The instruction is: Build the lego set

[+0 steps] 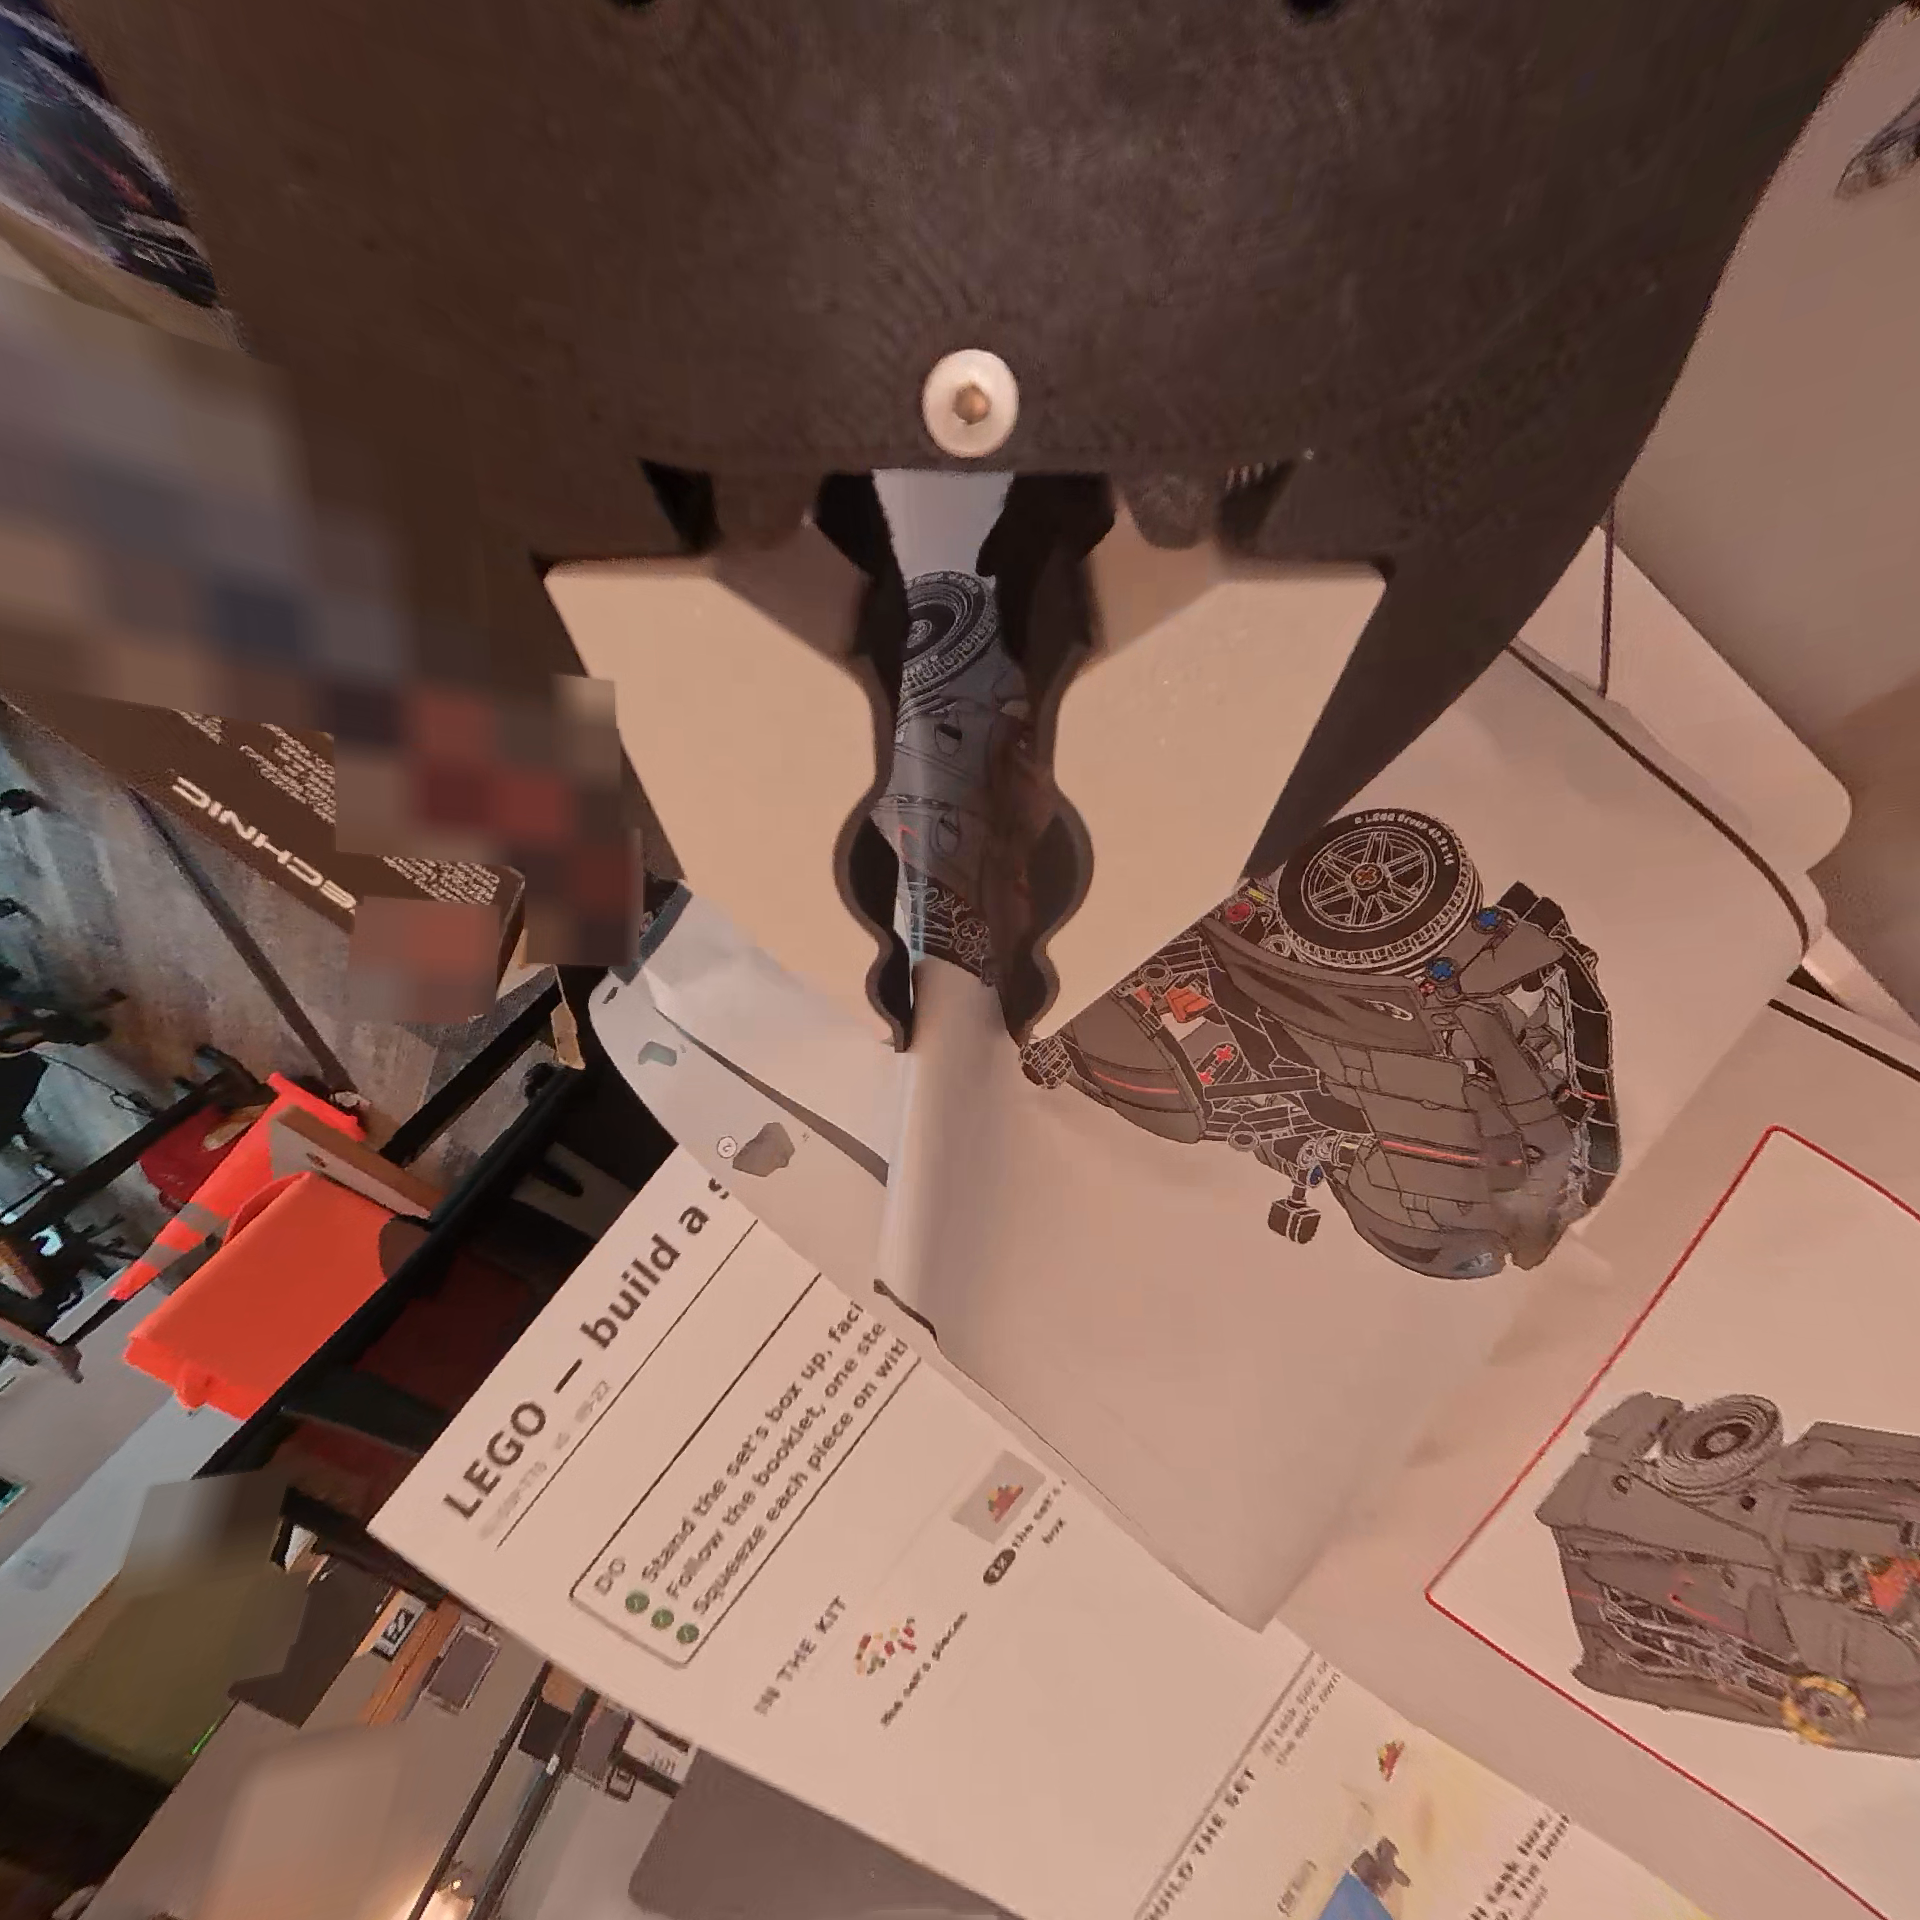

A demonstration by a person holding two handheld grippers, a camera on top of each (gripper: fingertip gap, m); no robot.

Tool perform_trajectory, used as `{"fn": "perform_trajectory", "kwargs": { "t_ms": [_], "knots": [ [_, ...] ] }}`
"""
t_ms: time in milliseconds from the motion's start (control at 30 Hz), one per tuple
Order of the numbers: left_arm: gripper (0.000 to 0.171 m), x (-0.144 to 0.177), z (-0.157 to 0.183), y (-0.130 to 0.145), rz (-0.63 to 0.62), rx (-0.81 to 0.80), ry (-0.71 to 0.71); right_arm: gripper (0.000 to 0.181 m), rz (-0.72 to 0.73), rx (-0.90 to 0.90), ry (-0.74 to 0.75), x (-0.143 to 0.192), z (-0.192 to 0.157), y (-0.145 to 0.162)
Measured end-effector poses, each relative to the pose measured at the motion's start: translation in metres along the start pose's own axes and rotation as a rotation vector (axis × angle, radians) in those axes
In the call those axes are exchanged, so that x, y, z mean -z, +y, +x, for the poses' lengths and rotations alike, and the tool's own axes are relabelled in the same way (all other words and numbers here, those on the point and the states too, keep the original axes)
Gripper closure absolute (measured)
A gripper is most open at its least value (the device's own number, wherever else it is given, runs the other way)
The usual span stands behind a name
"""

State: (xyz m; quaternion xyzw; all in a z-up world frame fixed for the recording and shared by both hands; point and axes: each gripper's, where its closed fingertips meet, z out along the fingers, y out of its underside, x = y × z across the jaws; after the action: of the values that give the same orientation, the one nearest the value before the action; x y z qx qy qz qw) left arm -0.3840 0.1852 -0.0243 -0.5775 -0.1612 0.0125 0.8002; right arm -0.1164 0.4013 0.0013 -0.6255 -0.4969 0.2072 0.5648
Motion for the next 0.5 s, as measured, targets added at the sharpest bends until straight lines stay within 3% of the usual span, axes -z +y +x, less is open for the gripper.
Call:
{"fn": "perform_trajectory", "kwargs": {
  "t_ms": [67,300,400,500],
  "knots": [
    [0.171,0.000,0.000,-0.001,-0.005,-0.042,-0.019,0.164,-0.006,-0.009,-0.008,0.004,0.000,-0.003],
    [0.171,0.001,-0.008,0.003,-0.007,0.032,-0.018,0.148,0.012,-0.038,-0.064,0.015,-0.005,-0.012],
    [0.171,0.002,-0.009,0.000,-0.002,0.025,-0.019,0.151,0.016,-0.035,-0.081,0.018,-0.008,-0.014],
    [0.171,0.002,-0.009,-0.001,-0.001,0.021,-0.018,0.166,0.004,-0.019,-0.120,0.020,-0.017,-0.013]
  ]
}}
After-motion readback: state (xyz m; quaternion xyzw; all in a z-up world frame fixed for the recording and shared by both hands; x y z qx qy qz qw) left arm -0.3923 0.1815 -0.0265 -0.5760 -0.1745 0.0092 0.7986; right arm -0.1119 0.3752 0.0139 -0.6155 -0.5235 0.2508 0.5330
